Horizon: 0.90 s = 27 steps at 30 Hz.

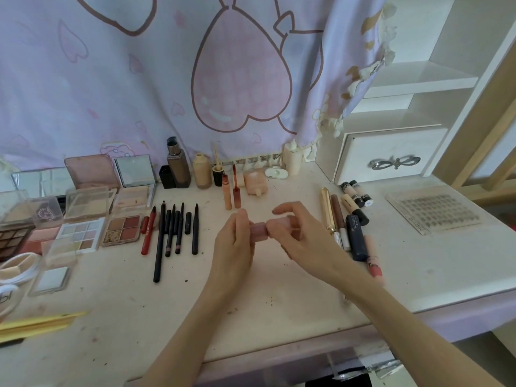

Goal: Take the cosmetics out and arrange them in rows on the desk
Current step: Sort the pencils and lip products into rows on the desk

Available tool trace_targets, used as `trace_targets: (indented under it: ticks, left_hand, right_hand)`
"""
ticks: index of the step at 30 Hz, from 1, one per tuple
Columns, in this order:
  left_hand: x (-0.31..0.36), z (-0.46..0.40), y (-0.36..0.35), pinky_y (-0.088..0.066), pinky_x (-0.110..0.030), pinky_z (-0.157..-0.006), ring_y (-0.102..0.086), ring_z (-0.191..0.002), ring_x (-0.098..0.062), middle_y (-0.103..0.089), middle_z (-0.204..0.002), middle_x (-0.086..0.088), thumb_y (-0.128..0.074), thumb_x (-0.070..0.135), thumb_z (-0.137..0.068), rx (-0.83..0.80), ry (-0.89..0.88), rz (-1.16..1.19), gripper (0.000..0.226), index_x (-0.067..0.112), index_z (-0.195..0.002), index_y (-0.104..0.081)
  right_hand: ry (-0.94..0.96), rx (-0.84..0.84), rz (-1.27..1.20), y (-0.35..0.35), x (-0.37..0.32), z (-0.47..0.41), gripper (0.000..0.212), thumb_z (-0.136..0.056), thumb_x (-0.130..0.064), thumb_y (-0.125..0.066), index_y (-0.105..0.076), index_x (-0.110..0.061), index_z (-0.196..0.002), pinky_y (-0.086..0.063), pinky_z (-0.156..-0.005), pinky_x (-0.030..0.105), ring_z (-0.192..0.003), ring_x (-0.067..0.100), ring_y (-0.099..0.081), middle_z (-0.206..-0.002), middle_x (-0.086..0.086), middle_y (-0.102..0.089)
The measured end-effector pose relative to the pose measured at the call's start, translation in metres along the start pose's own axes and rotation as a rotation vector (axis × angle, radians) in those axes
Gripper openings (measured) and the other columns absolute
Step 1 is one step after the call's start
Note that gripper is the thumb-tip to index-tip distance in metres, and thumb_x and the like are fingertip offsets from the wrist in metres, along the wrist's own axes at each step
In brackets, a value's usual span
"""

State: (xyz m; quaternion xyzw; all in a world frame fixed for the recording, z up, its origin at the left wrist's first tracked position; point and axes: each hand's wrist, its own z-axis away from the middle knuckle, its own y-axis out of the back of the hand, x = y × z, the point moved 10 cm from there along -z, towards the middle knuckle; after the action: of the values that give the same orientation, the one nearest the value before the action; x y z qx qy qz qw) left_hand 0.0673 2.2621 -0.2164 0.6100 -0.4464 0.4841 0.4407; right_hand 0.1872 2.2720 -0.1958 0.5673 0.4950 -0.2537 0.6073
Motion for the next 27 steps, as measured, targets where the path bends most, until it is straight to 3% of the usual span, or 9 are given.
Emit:
trace_targets:
  ticks: [4, 7, 10, 12, 16, 19, 23, 25, 27]
  left_hand:
    - [0.000, 0.003, -0.009, -0.029, -0.021, -0.047, -0.044, -0.039, 0.000, -0.069, -0.067, -0.004, -0.028, 0.025, -0.100, -0.039, -0.001, -0.059, 0.032, 0.011, -0.073, -0.040]
    - [-0.007, -0.003, 0.000, -0.028, -0.022, -0.047, -0.038, -0.039, -0.003, -0.072, -0.085, -0.009, -0.026, 0.026, -0.100, 0.010, 0.046, -0.009, 0.033, 0.015, -0.072, -0.039]
    - [-0.011, -0.006, 0.007, -0.029, -0.024, -0.048, -0.037, -0.045, -0.006, -0.068, -0.077, -0.007, -0.026, 0.029, -0.100, 0.053, 0.057, -0.032, 0.034, 0.019, -0.072, -0.042]
    - [-0.009, -0.004, 0.002, -0.030, -0.025, -0.049, -0.037, -0.046, -0.007, -0.066, -0.075, -0.007, -0.028, 0.030, -0.099, 0.016, 0.028, -0.082, 0.033, 0.019, -0.071, -0.042]
    - [-0.011, -0.004, 0.000, -0.030, -0.022, -0.045, -0.033, -0.041, -0.007, -0.056, -0.060, -0.008, -0.027, 0.028, -0.100, 0.003, 0.053, -0.051, 0.033, 0.014, -0.073, -0.038]
    - [-0.008, -0.003, 0.003, -0.029, -0.018, -0.040, -0.033, -0.034, -0.011, -0.059, -0.054, -0.005, -0.024, 0.028, -0.101, 0.011, 0.077, 0.028, 0.034, 0.011, -0.074, -0.038]
    - [-0.007, -0.002, -0.003, -0.036, -0.033, -0.049, -0.046, -0.047, -0.017, -0.064, -0.079, -0.013, -0.028, 0.029, -0.100, -0.027, 0.030, -0.080, 0.030, 0.018, -0.076, -0.042]
    - [-0.012, -0.006, -0.002, -0.031, -0.028, -0.051, -0.039, -0.049, -0.009, -0.061, -0.070, -0.008, -0.028, 0.031, -0.099, -0.027, 0.022, -0.100, 0.030, 0.020, -0.076, -0.041]
    - [-0.013, -0.008, 0.002, -0.027, -0.029, -0.052, -0.034, -0.053, -0.015, -0.042, -0.059, 0.001, -0.027, 0.034, -0.098, -0.010, 0.030, -0.099, 0.031, 0.019, -0.075, -0.042]
  right_hand:
    - [-0.122, 0.099, 0.034, 0.013, 0.016, -0.005, 0.031, -0.088, -0.045, -0.053, -0.053, -0.020, -0.071, -0.035, -0.057, 0.026, -0.050, 0.009, -0.041, -0.056, -0.009, -0.050]
    - [-0.005, -0.017, 0.009, 0.007, 0.007, -0.008, 0.010, -0.088, -0.032, -0.058, -0.054, -0.027, -0.094, -0.043, -0.064, 0.027, -0.062, 0.008, -0.047, -0.073, -0.009, -0.053]
    - [-0.034, -0.097, 0.052, 0.002, 0.011, -0.007, 0.027, -0.086, -0.042, -0.057, -0.048, -0.030, -0.109, -0.048, -0.068, 0.028, -0.067, 0.008, -0.055, -0.086, -0.008, -0.059]
    - [-0.103, -0.074, 0.104, 0.004, 0.016, -0.007, 0.030, -0.087, -0.051, -0.050, -0.056, -0.022, -0.094, -0.043, -0.060, 0.026, -0.054, 0.005, -0.051, -0.067, -0.008, -0.061]
    - [-0.022, -0.084, 0.029, 0.004, 0.009, -0.010, 0.001, -0.089, -0.028, -0.059, -0.057, -0.029, -0.089, -0.038, -0.063, 0.020, -0.061, 0.003, -0.051, -0.074, -0.005, -0.059]
    - [0.009, -0.130, -0.004, 0.002, 0.004, -0.009, 0.016, -0.087, -0.028, -0.061, -0.053, -0.035, -0.099, -0.040, -0.062, 0.018, -0.063, 0.007, -0.054, -0.081, -0.003, -0.060]
    - [-0.072, -0.072, 0.128, 0.009, 0.012, -0.014, 0.022, -0.088, -0.045, -0.054, -0.057, -0.023, -0.085, -0.037, -0.056, 0.021, -0.045, -0.001, -0.047, -0.058, -0.007, -0.058]
    - [-0.001, -0.103, 0.074, 0.007, 0.005, -0.014, 0.005, -0.088, -0.031, -0.060, -0.056, -0.029, -0.086, -0.040, -0.062, 0.023, -0.060, 0.004, -0.052, -0.074, 0.000, -0.060]
    - [0.034, -0.150, -0.003, 0.004, 0.004, -0.013, 0.021, -0.085, -0.018, -0.065, -0.054, -0.034, -0.092, -0.041, -0.067, 0.021, -0.075, 0.010, -0.055, -0.088, -0.001, -0.058]
